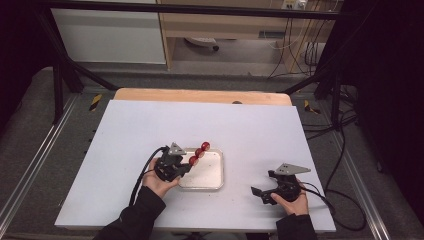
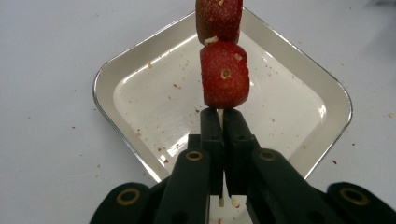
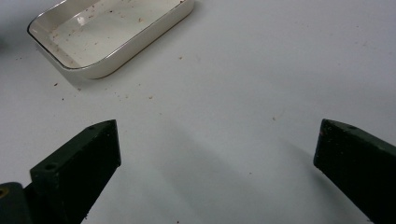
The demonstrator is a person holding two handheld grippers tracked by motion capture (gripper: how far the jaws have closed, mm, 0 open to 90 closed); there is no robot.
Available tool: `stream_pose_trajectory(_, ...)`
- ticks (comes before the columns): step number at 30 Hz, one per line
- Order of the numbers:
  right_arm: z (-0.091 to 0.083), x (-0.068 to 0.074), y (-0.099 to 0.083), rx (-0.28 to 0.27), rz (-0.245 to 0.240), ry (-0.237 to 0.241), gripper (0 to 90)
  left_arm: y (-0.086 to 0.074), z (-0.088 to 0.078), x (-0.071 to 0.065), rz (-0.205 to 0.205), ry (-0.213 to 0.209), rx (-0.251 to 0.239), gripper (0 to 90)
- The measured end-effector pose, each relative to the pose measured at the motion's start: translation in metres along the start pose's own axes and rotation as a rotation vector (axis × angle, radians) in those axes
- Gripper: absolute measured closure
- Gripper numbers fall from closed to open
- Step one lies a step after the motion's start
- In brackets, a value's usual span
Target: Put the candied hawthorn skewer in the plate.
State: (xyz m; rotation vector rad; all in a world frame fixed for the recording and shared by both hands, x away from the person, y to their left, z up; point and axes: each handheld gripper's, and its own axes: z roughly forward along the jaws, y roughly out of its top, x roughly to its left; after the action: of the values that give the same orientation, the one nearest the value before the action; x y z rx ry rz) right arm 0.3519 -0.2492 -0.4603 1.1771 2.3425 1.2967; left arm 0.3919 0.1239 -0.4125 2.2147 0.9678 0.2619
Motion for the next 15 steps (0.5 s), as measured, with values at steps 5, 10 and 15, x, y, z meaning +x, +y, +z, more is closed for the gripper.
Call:
stream_pose_trajectory(5, -0.001, 0.000, 0.000, -0.003, 0.005, 0.003, 1.1, 0.000, 0.007, -0.001, -0.014, 0.010, 0.034, 87.7)
stream_pose_trajectory(10, -0.002, 0.000, -0.001, -0.007, 0.009, 0.008, 1.2, -0.001, 0.014, -0.004, -0.008, 0.023, 0.072, 87.7)
stream_pose_trajectory(15, -0.002, 0.000, -0.001, -0.006, 0.010, 0.011, 1.2, -0.002, 0.019, -0.008, -0.003, 0.029, 0.113, 87.7)
